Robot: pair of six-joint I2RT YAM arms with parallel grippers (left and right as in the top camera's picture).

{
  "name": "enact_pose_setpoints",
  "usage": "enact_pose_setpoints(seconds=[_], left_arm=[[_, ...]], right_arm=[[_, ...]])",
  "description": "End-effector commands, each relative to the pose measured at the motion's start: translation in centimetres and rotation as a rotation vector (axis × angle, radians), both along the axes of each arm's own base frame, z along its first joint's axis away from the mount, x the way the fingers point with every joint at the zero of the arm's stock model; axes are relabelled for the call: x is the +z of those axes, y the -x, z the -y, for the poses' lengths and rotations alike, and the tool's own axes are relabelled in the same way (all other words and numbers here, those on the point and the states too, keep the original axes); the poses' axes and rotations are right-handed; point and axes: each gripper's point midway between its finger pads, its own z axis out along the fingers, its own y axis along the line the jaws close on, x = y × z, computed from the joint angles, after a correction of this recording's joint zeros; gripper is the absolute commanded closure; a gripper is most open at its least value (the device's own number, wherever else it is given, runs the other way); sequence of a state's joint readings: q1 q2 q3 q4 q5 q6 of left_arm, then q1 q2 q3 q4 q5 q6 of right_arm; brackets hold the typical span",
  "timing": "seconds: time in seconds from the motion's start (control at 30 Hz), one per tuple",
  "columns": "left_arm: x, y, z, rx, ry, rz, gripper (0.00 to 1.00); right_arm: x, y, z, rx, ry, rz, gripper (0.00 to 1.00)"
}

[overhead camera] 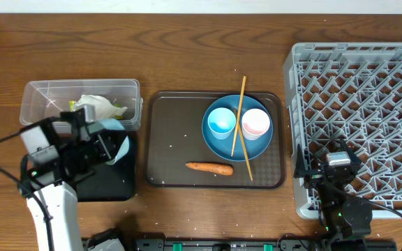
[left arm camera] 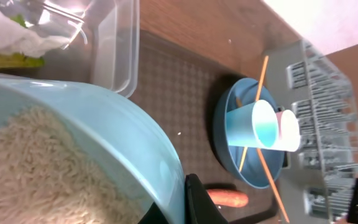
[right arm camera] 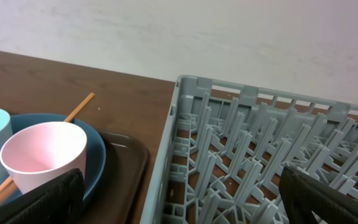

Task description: Sort waste into correct bins and load items into the dishwasher rack

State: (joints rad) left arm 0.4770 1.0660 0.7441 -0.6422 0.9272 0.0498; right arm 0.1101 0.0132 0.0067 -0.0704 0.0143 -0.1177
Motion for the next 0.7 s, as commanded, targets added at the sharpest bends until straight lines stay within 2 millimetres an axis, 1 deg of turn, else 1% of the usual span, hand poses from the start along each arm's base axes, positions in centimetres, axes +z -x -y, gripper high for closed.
enact_pose_setpoints(seconds=[0.0,0.17,0.33,0.43,0.67], left_arm=[[2.2,0.3,0.1,-0.041,0.121,0.126,0.94],[3.4,0.8,-0.9,-0.020,0.188,0.184,0.94],[4.5,1.3,-1.4,-0.003,0.273,0.234,0.94],[4.8,1.6,-2.0,0.023,0.309,0.256,0.94],[5.1,2.4,-4.4,0.120,0.371,0.304,0.94]], right_arm=[[-0.1,0.0,0.1,-0.002,0.011,-0.003,0.01],[-0.1,0.0,0.1,-0.002,0.011,-0.003,0.01],[-0.1,0.0,0.1,-0.002,0.011,-0.003,0.01],[-0.1,0.0,0.1,-0.002,0.011,-0.003,0.01],[-0.1,0.0,0.1,-0.002,0.011,-0.003,0.01]])
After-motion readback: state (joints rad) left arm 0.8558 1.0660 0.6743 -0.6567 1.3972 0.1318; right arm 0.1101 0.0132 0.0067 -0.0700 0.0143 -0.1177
